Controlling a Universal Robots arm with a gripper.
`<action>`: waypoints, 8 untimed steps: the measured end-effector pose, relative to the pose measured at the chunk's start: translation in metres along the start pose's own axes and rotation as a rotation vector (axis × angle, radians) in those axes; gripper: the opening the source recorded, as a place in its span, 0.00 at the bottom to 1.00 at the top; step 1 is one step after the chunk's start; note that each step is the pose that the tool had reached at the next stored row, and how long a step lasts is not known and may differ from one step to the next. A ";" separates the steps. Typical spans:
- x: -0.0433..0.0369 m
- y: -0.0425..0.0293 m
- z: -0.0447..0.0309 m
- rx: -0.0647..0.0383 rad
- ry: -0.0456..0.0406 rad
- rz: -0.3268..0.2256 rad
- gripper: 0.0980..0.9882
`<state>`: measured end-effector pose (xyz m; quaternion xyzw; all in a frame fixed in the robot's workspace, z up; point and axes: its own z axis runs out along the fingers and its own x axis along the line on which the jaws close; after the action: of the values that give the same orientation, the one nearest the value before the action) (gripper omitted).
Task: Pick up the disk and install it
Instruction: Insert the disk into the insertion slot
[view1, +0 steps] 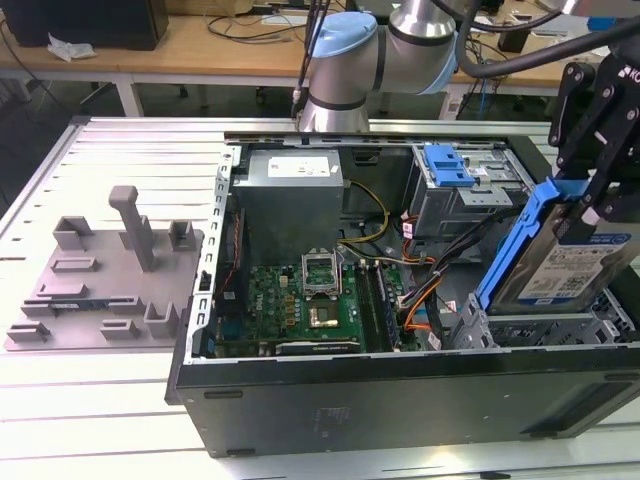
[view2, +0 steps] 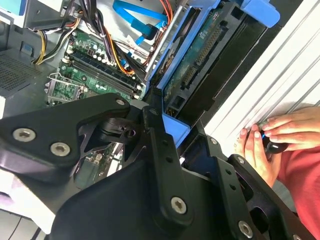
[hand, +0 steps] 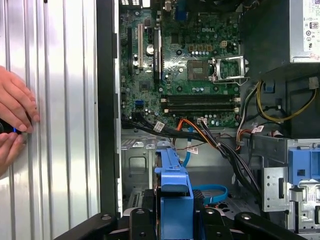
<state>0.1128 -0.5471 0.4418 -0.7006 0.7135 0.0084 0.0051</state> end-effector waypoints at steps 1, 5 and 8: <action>0.0000 0.0000 0.0017 0.000 -0.0002 0.000 0.30; 0.0001 0.0000 0.0065 0.000 -0.0006 0.000 0.30; 0.0002 0.0000 0.0104 0.000 -0.0009 0.000 0.30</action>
<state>0.1128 -0.5471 0.4314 -0.7006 0.7135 0.0087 0.0054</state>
